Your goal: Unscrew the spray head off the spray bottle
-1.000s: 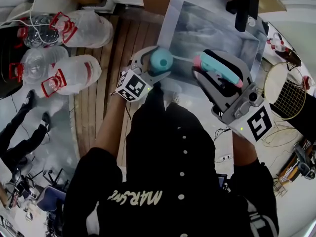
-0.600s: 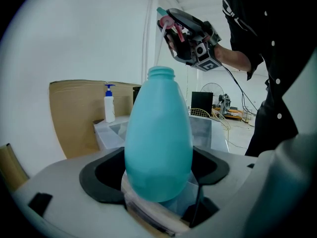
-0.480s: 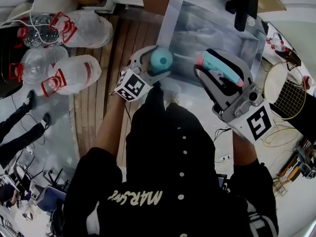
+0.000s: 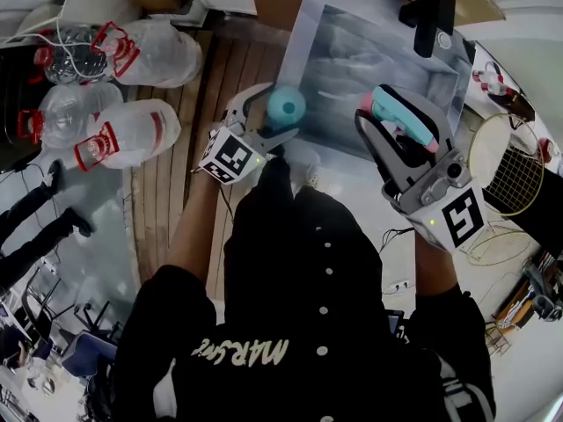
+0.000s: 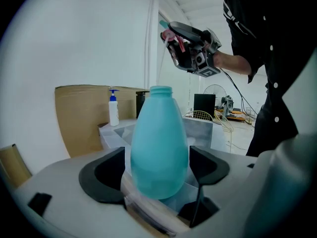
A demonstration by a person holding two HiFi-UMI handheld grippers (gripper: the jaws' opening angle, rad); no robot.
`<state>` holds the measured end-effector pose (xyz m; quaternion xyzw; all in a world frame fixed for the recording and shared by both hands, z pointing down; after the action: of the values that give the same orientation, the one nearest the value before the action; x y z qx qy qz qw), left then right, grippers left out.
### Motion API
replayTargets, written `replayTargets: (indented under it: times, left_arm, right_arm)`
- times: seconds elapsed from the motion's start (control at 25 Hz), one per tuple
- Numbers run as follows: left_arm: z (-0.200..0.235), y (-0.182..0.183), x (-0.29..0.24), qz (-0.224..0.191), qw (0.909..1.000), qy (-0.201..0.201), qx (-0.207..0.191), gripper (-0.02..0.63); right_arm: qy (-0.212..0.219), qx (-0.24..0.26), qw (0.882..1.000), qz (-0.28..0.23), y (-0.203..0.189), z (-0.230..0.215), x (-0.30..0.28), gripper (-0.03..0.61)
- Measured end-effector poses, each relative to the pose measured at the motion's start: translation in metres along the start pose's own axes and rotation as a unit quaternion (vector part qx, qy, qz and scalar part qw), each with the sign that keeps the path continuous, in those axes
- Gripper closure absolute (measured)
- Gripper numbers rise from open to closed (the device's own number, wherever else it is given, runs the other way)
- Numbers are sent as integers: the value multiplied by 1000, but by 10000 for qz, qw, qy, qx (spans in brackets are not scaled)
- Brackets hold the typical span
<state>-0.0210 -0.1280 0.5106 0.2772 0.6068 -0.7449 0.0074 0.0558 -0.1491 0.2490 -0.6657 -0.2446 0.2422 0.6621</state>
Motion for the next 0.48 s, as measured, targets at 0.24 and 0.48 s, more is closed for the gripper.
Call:
replayTargets:
  times: [0.24,0.48]
  left_arm:
    - [-5,10,20,-30,9998,166,-87,216]
    - [-10,25,68,-349,9957,833,207,218]
  right_arm:
    - [-266,57,9996,115,-7,-12,24,423]
    - [-482,156,9984,269,-25,-17,50,423]
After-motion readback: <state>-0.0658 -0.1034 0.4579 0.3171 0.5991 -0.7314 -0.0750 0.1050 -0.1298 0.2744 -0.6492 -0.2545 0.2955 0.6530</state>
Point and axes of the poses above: the fingertips, and each gripper's own axes: x backward along the fingers, z to its left, y out of its top, the point moved 1 cm from there along x, backward along the fingers, and after that the axes turned 6 degrees about x, right-handed, at the moved point
